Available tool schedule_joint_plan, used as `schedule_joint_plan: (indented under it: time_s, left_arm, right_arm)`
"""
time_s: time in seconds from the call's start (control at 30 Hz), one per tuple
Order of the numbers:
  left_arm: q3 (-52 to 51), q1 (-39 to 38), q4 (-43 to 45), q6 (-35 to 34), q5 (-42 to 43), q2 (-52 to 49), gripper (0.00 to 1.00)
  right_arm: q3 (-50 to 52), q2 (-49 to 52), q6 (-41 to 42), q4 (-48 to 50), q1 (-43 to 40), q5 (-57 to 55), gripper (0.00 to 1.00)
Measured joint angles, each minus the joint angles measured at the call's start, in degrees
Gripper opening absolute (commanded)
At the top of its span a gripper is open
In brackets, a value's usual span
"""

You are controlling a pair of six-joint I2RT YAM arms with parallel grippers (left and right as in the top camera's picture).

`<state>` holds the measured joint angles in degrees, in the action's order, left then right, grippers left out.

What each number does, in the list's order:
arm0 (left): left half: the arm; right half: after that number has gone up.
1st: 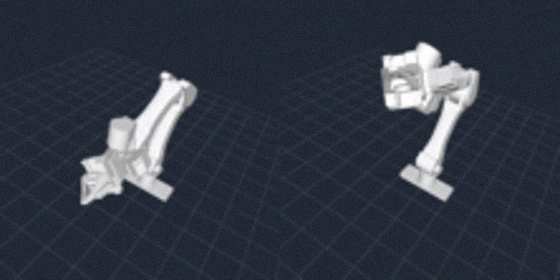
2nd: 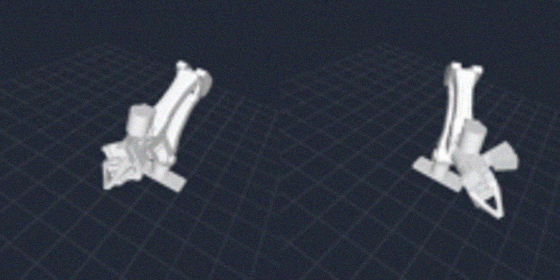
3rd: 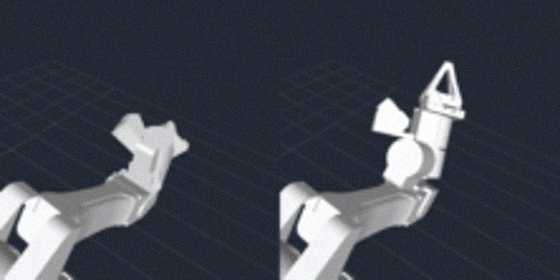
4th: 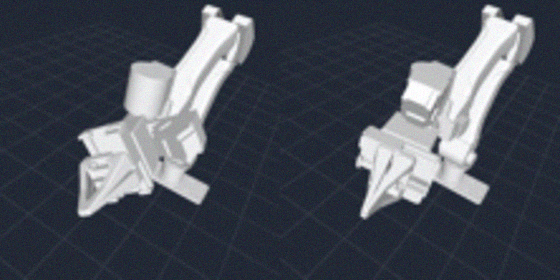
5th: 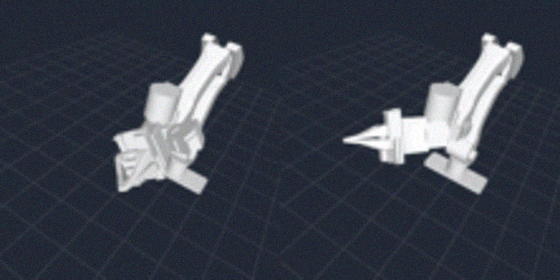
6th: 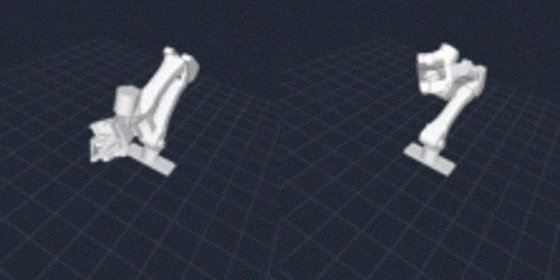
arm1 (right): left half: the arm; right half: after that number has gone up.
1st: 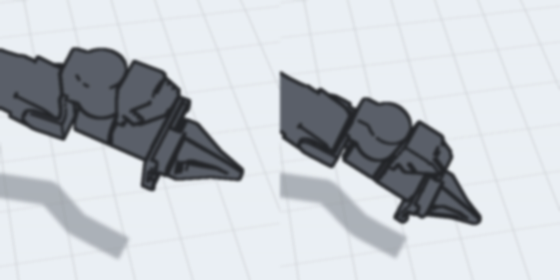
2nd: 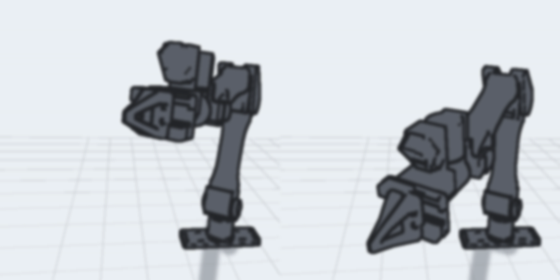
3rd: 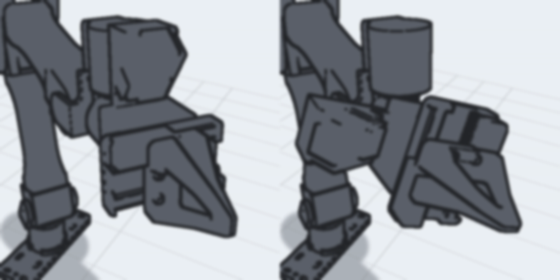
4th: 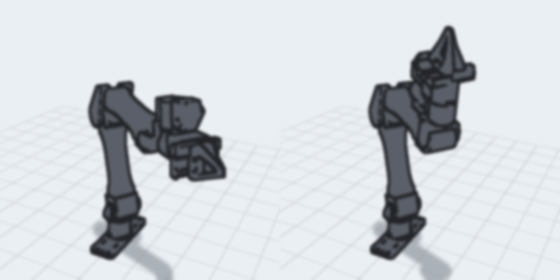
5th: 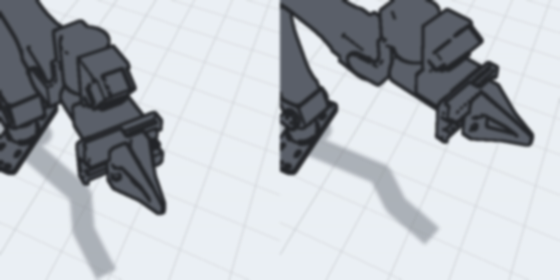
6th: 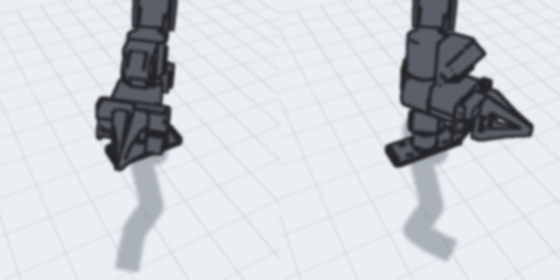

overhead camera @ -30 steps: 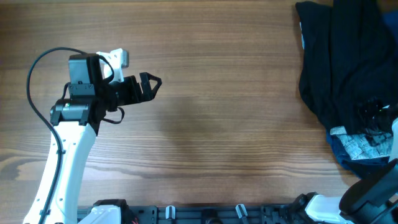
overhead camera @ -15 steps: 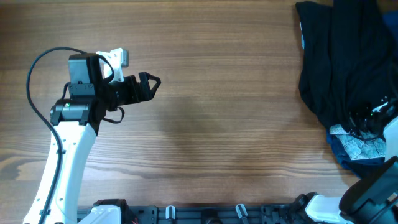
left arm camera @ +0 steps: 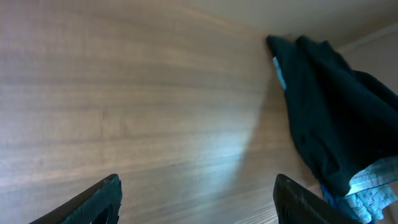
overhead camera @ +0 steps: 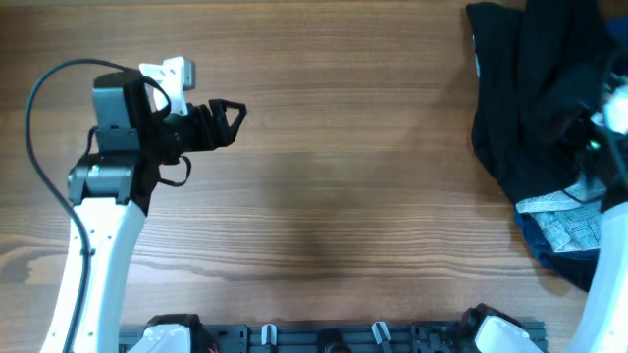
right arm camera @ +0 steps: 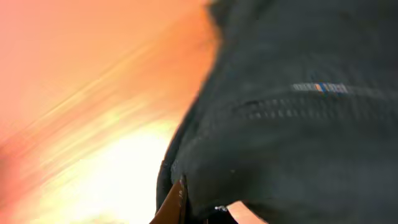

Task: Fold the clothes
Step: 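Pull the black shorts leftward out of the pile with the right gripper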

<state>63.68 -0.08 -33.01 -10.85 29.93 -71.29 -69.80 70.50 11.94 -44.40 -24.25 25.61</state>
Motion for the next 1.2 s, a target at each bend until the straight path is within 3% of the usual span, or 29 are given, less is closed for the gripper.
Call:
schedule_joint_plan:
  time_s: [0.17,0.33,0.57,0.6,0.67,0.7,0.9,1.2]
  left_arm:
    - [1.46,-0.90,-0.07,0.00,0.02,3.52,0.79]
    - [3.04,1.95,-1.09,0.00,0.04,9.66,0.79]
    - [4.20,8.72,-8.22,0.00,-2.49,18.80,0.80]
    - [4.22,9.03,-9.25,0.07,-2.89,19.23,0.80]
    - [4.24,9.44,-11.43,0.33,-3.85,19.56,0.81]
    - [4.24,9.46,-12.09,0.46,-4.22,19.54,0.81]
    - [4.24,9.49,-13.97,0.68,-6.32,17.94,0.81]
    - [4.35,7.72,-17.46,3.30,-7.06,10.60,0.79]
  right_arm:
    - [-0.09,0.20,4.48,6.73,14.10,0.13,0.04]
    - [-0.15,3.67,9.51,18.99,33.51,-0.81,0.04]
    - [-0.15,18.05,13.62,29.83,53.35,-0.83,0.05]
    - [-0.15,20.06,13.81,30.47,54.88,-0.74,0.16]
    - [-0.15,24.76,14.10,32.30,58.53,-0.24,0.81]
    - [-0.15,26.21,14.27,32.52,59.69,0.07,0.96]
    - [-0.44,28.68,11.65,29.16,63.67,1.31,1.00]
    - [-11.74,19.12,10.58,-7.28,53.40,-12.00,1.00]
